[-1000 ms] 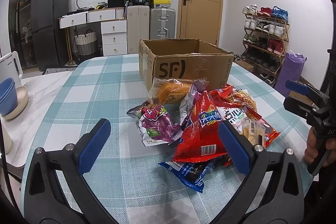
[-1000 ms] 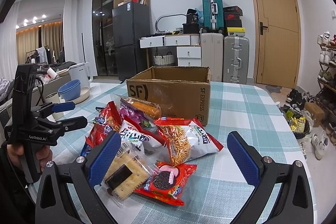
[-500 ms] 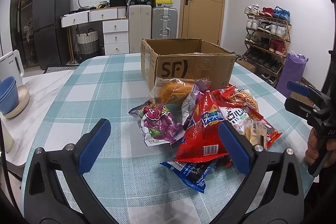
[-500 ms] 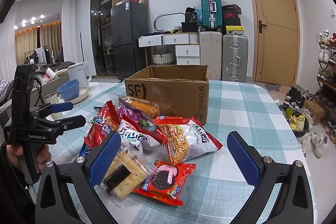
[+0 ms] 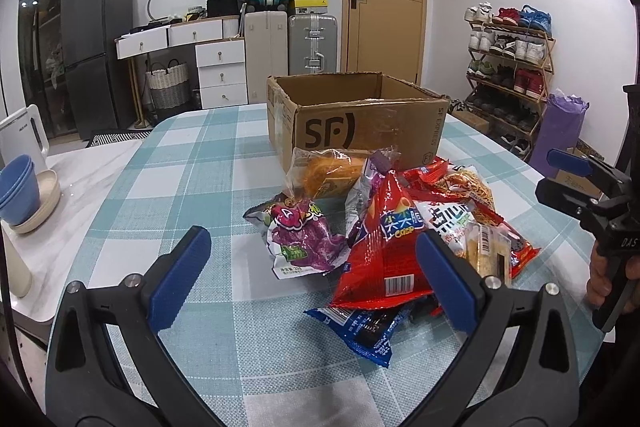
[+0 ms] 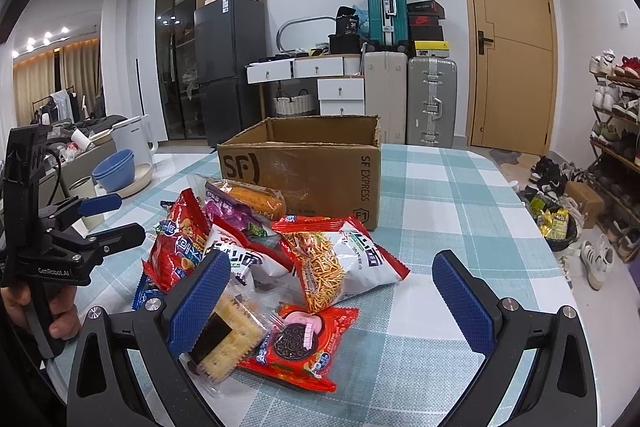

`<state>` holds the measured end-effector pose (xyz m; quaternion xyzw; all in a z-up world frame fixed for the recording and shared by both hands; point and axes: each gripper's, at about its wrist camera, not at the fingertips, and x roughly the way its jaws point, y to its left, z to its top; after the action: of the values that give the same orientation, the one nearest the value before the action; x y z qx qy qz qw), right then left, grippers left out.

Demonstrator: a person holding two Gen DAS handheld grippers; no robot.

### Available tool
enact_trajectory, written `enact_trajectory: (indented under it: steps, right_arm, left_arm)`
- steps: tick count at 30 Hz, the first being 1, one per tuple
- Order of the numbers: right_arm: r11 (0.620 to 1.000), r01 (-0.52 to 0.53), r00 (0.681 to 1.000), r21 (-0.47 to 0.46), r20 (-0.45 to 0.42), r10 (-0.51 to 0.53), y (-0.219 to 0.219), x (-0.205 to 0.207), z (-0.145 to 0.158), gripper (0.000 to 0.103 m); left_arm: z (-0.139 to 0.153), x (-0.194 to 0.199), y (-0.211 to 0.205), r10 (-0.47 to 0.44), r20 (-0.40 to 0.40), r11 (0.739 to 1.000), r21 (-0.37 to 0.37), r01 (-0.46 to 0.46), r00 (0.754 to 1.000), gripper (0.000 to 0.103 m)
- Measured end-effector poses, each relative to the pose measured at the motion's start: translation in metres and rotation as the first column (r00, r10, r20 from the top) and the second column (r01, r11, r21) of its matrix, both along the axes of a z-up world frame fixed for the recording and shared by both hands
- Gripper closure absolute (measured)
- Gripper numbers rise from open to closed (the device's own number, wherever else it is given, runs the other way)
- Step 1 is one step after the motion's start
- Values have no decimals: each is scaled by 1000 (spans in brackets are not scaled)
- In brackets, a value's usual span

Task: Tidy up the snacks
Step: 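Grasp the red chip bag with the left tool while the right tool grasps the clear cracker box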

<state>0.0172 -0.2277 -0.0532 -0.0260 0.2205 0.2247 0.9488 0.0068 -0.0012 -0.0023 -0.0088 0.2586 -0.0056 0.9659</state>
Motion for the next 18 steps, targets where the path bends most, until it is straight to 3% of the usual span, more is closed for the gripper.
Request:
enact_trajectory:
  steps: [10,18]
  right_arm:
    - [985,-144,981,-91,-146,129,26,1,-7,0]
    - [957,-249,958,-150,-186,220,49,-12,-17,0]
  left_arm:
    - [0,3,-2,-28,-27,999,-38,27,999,1]
    - [-4,16,-17,-77,-95,996,-43,73,992,1]
